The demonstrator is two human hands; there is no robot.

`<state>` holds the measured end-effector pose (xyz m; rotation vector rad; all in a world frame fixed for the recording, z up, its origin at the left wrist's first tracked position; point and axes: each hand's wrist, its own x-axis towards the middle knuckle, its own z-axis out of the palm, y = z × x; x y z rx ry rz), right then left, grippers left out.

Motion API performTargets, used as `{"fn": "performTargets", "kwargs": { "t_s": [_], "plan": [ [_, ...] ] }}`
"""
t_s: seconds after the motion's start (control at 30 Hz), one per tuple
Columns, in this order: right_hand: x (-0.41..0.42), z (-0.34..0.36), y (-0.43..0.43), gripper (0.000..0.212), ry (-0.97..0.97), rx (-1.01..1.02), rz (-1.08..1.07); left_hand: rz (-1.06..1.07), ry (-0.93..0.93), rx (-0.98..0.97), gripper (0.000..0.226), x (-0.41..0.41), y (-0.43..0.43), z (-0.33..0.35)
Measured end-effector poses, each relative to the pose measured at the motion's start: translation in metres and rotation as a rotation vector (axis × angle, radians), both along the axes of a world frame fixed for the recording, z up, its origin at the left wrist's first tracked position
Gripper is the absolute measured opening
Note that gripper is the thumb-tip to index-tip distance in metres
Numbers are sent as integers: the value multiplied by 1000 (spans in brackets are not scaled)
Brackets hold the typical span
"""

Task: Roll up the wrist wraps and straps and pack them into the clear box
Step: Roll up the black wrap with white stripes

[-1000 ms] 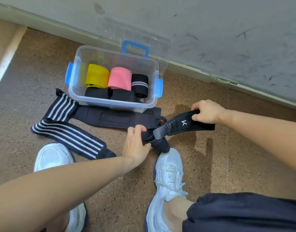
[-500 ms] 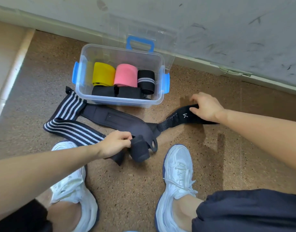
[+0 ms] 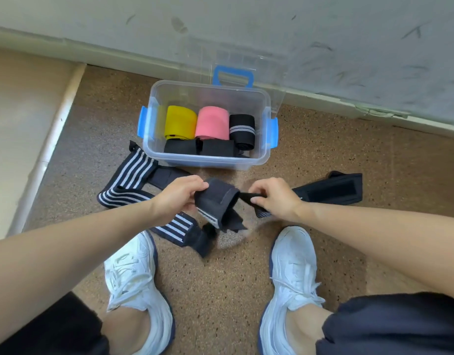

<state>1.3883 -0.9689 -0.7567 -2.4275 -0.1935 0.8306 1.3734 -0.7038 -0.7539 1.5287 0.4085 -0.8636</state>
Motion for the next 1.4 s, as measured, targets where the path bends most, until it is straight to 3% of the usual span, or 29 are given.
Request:
{"fn": "performTargets", "kwargs": {
  "t_s": [0.13,0.23,0.3,0.33,0.43,0.6,0.73,1.0,1.13,1.23,1.33,1.4],
  "plan": [
    [26,7,-38,13,-60,-156,-16,-74,-32,107,25,-1,25,-5],
    [29,17,-46,37,-238,-268,80,-46,-35,117,22,1,27,-1],
    [21,25,-31,44,-338,-193,153,3,-52,144,25,4,20,2],
    [13,29,-17,46,-269,-81,115,25,-59,163,27,6,16,3],
    [-5,36,27,54,175,329,-212,45,-57,143,28,10,5,8],
    [-11,30,43,38,343,506,-471,91,41,-67,20,15,-2,19],
    [-2,26,22,26,466,503,-502,-37,-70,34,24,10,5,18],
    [6,15,1,27,665,552,-568,-257,-172,167,32,-6,-7,-2],
    [7,15,2,24,670,564,-591,-130,-163,70,13,-15,-26,-9],
    [1,15,5,38,607,529,-667,48,-158,94,23,-16,-36,-12],
    [-13,11,9,57,634,495,-667,99,-245,257,52,-20,-40,-17],
    [-21,9,13,52,643,460,-651,79,-273,278,44,-21,-40,-21]
  ]
}}
